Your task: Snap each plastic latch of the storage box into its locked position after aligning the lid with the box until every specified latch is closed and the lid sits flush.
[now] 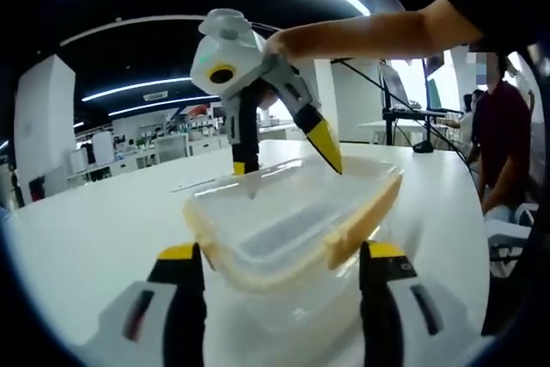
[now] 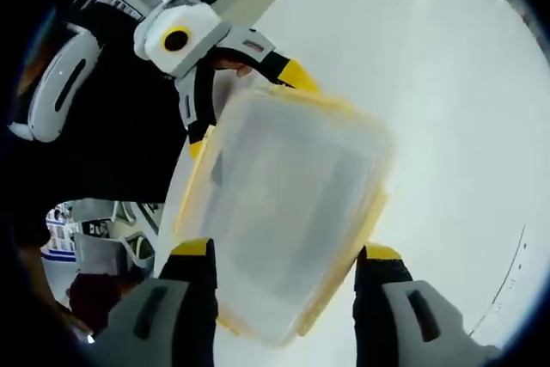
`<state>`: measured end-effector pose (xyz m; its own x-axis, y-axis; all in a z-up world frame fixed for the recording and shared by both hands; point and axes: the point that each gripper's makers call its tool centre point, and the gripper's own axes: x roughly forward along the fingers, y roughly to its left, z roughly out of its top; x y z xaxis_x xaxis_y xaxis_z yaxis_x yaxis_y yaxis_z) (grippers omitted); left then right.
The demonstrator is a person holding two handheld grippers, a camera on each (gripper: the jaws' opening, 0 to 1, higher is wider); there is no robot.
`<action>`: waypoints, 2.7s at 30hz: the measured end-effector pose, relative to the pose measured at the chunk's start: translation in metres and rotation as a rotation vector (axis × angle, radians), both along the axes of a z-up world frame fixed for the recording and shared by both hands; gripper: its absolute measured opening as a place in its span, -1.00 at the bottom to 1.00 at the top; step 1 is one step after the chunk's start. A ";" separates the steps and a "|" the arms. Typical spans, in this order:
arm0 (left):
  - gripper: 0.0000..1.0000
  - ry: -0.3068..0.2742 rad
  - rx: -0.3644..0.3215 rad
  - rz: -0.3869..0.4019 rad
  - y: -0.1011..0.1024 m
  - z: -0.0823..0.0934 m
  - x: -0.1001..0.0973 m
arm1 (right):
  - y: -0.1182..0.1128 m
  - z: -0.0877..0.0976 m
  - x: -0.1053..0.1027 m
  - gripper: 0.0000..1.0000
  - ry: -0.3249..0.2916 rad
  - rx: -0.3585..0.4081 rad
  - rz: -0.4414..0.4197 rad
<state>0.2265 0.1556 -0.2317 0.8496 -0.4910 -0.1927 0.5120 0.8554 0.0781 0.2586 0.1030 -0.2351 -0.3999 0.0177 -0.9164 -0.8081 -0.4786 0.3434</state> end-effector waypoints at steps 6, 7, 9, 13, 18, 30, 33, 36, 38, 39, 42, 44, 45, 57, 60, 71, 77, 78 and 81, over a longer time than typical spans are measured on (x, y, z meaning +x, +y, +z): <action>0.45 0.009 0.001 0.016 -0.001 0.000 0.001 | 0.002 0.001 0.007 0.18 0.027 -0.007 -0.015; 0.45 0.012 0.006 0.018 -0.002 0.000 0.001 | 0.002 0.001 0.008 0.17 0.029 -0.006 -0.013; 0.46 0.014 0.004 0.016 -0.001 -0.001 0.001 | 0.003 0.001 0.009 0.15 0.034 -0.013 -0.006; 0.46 0.029 0.000 0.009 -0.002 -0.002 0.001 | 0.007 0.003 0.024 0.10 0.032 -0.058 0.027; 0.47 0.034 0.005 0.013 -0.002 -0.001 0.002 | 0.009 0.004 0.032 0.09 0.022 -0.121 0.056; 0.49 0.034 0.008 0.020 -0.006 -0.001 0.002 | 0.004 0.003 0.031 0.06 0.039 -0.165 0.087; 0.50 0.041 0.014 0.014 -0.006 -0.001 0.003 | 0.004 0.003 0.032 0.06 0.056 -0.170 0.083; 0.52 0.035 0.010 0.008 -0.007 -0.002 0.002 | 0.004 0.003 0.034 0.10 0.084 -0.159 0.042; 0.52 0.026 0.006 0.004 -0.007 -0.002 0.001 | 0.005 0.003 0.033 0.12 0.089 -0.154 0.021; 0.52 0.024 0.002 0.005 -0.007 -0.002 0.001 | 0.006 0.003 0.032 0.12 0.103 -0.143 -0.001; 0.52 0.018 -0.003 0.007 -0.007 -0.001 0.001 | 0.006 0.006 0.028 0.28 0.172 -0.090 -0.027; 0.52 0.021 0.001 0.011 -0.008 -0.001 0.000 | 0.002 0.013 0.024 0.49 0.238 -0.072 -0.046; 0.52 0.024 0.002 0.014 -0.008 -0.001 0.000 | 0.000 0.014 0.023 0.52 0.248 -0.065 -0.050; 0.47 0.018 -0.010 0.040 -0.005 0.000 -0.001 | -0.027 0.012 0.026 0.36 0.112 -0.054 -0.179; 0.47 0.019 -0.011 0.041 -0.004 0.000 0.000 | -0.032 0.012 0.027 0.34 0.070 -0.046 -0.196; 0.45 0.018 -0.012 0.048 -0.002 0.000 0.002 | -0.029 0.014 0.031 0.22 -0.002 -0.034 -0.197; 0.42 0.007 -0.017 0.063 -0.001 0.000 0.001 | -0.023 0.011 0.047 0.12 -0.032 -0.060 -0.194; 0.42 0.009 -0.016 0.064 0.000 0.000 0.001 | -0.022 0.011 0.048 0.11 -0.031 -0.069 -0.189; 0.41 0.013 -0.013 0.074 0.000 0.000 0.001 | -0.023 0.010 0.046 0.09 -0.037 -0.083 -0.176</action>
<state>0.2271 0.1560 -0.2321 0.8811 -0.4294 -0.1980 0.4482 0.8919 0.0602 0.3043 0.0802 -0.2251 -0.3637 0.0078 -0.9315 -0.8893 -0.3004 0.3447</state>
